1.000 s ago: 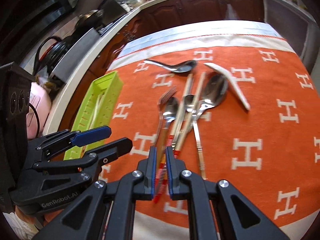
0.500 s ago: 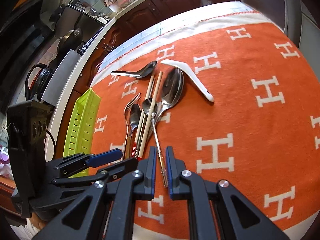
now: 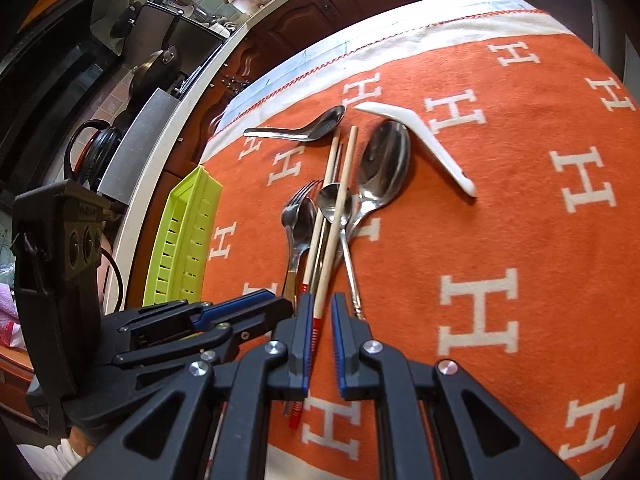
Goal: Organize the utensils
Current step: 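Grasp a red-striped chopstick with right tool while left tool grasps a metal fork, then lift the fork and chopstick and carry both toward the green tray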
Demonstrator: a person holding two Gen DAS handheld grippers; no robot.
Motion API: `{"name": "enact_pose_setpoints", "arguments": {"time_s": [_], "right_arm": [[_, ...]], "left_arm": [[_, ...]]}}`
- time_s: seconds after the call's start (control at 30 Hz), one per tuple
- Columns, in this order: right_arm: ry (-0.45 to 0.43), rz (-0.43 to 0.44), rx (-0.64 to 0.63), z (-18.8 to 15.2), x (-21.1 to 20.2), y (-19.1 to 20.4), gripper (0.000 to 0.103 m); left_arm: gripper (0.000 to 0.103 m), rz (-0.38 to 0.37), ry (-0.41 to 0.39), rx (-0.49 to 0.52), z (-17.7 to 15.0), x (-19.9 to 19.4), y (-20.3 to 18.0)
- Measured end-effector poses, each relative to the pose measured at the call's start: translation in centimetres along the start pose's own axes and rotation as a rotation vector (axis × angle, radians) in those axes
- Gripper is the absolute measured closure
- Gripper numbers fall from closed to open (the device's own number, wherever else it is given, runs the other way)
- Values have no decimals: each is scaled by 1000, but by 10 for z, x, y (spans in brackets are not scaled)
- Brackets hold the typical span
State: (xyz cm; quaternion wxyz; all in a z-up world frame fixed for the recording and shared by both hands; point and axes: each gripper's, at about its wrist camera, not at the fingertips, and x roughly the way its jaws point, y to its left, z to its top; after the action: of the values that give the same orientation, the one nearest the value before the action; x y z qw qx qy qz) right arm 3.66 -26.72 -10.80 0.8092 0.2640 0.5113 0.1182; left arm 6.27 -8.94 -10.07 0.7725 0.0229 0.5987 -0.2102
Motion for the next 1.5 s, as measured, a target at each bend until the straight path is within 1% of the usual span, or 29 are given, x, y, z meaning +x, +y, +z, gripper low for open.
{"name": "enact_pose_setpoints", "arguments": {"time_s": [0.27, 0.33, 0.6, 0.67, 0.73, 0.77, 0.83, 1.0, 1.07, 1.17, 1.27, 1.33, 1.5], "right_arm": [[-10, -21, -13, 7, 3, -2, 94], [-4, -28, -13, 7, 6, -4, 94], [13, -30, -9, 7, 16, -9, 94], [12, -39, -16, 7, 17, -9, 94], [15, -45, -22, 7, 18, -9, 94], [17, -48, -25, 8, 19, -9, 94], [19, -56, -32, 7, 20, -9, 94], [18, -62, -44, 7, 21, -7, 94], [4, -54, -38, 9, 19, -5, 94], [-8, -36, -31, 10, 17, -1, 94], [2, -35, -35, 10, 21, 3, 94], [13, -34, -38, 10, 25, 5, 94], [32, -65, -12, 9, 35, 6, 94]], "left_arm": [[91, -24, -23, -58, 20, 9, 18], [91, -27, -18, -73, 26, 14, 21], [91, -40, -25, -123, 41, 27, 23], [96, -41, -38, -140, 41, 27, 25], [98, -48, -46, -170, 40, 26, 31], [99, -46, -50, -176, 38, 25, 34], [99, -18, -60, -178, 33, 21, 40], [99, 1, -64, -185, 25, 16, 52], [98, 14, -67, -173, 24, 16, 50], [98, 54, -87, -146, 23, 17, 43], [98, 79, -104, -128, 22, 17, 38], [98, 81, -113, -128, 22, 17, 38], [98, 85, -135, -127, 23, 17, 36]]}}
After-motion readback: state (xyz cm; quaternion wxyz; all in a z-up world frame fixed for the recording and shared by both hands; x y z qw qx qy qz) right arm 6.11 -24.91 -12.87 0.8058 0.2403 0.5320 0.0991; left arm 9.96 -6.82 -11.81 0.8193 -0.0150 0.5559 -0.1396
